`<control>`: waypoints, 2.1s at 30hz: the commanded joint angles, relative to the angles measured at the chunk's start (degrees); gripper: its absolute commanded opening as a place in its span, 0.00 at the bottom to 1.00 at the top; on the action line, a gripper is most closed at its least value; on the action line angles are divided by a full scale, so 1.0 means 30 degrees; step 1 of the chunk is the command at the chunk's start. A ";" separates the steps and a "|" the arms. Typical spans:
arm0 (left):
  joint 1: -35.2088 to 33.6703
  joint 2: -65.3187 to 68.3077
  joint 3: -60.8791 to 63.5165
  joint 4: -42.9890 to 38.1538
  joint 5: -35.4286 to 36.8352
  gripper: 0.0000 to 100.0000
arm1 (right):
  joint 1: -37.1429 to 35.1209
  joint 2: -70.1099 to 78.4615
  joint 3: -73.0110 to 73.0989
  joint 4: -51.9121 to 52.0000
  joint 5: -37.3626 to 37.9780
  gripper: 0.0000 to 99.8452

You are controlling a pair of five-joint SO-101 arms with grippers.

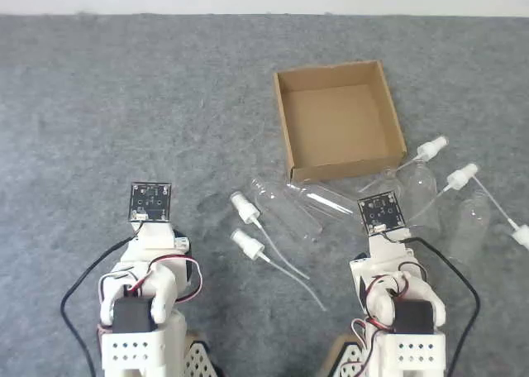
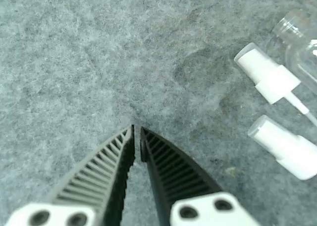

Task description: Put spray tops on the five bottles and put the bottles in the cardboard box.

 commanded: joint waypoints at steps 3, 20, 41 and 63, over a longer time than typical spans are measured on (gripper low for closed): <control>0.1055 -0.0293 -0.0103 0.0000 0.0059 0.01 | -0.0015 -0.0308 0.0440 0.0044 0.0176 0.08; 0.1700 -0.0293 -0.0103 0.0088 0.0029 0.01 | 0.2418 -0.0278 -0.6476 -0.3560 0.0088 0.08; 0.1700 -0.0293 -0.0103 0.0088 0.0029 0.01 | 1.1297 2.3663 -2.1978 -0.3531 0.4044 0.22; 0.1700 -0.0293 -0.0103 0.0088 0.0029 0.01 | 1.6249 4.0278 -3.1033 -0.4000 1.6938 0.22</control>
